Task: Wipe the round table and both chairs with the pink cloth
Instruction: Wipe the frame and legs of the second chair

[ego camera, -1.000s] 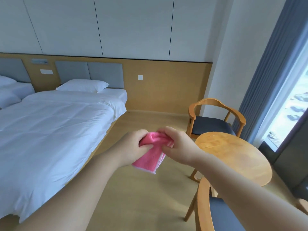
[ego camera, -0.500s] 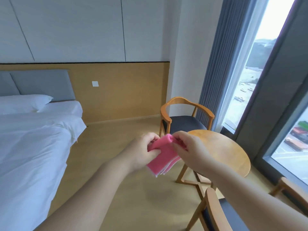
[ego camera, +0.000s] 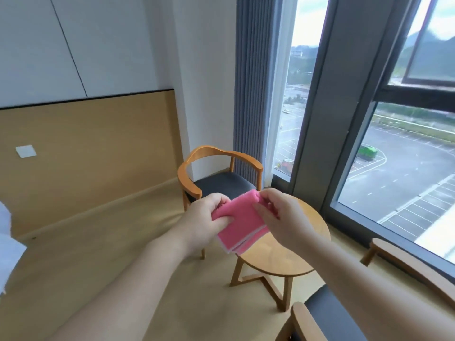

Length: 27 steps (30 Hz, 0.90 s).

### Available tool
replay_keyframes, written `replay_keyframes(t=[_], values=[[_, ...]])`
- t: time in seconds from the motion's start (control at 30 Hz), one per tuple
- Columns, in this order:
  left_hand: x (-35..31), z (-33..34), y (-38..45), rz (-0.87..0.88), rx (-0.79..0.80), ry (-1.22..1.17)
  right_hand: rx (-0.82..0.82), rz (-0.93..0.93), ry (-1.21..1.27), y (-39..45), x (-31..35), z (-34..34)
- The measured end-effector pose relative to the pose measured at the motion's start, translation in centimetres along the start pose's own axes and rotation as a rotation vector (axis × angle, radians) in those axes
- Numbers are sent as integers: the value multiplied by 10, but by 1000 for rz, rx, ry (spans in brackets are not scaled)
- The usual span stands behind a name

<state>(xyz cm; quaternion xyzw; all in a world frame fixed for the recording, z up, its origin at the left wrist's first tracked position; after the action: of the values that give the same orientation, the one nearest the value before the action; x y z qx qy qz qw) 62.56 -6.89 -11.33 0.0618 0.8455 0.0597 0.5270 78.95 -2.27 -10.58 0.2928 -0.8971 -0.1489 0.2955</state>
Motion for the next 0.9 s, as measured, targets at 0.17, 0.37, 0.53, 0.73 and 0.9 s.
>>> replay_keyframes(t=[0.17,0.37,0.53,0.73,0.9], values=[[15,12,56,118,119,-7,-113,183,-76,11,-36,3],[44,49,96,227,333,-167,-291,519,-49,-30,-72,13],[77,106,84,238,540,-245,-399,727,-197,-100,-81,34],[112,199,37,221,769,-310,-412,806,-414,-202,-81,58],[148,290,-15,274,815,-312,-484,905,-547,-306,-114,82]])
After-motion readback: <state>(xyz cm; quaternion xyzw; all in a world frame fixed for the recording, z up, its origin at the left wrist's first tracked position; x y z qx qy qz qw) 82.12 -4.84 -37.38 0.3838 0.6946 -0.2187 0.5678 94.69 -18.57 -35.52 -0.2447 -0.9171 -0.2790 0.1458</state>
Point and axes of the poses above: each hand's wrist, its own y-axis towards the middle knuckle, its own z-axis out of the palm, x = y × z, the point moved 7 cm from there along y, towards the middle knuckle, and after that the axes turned 9 degrees about -y, right-handed, at the moved point
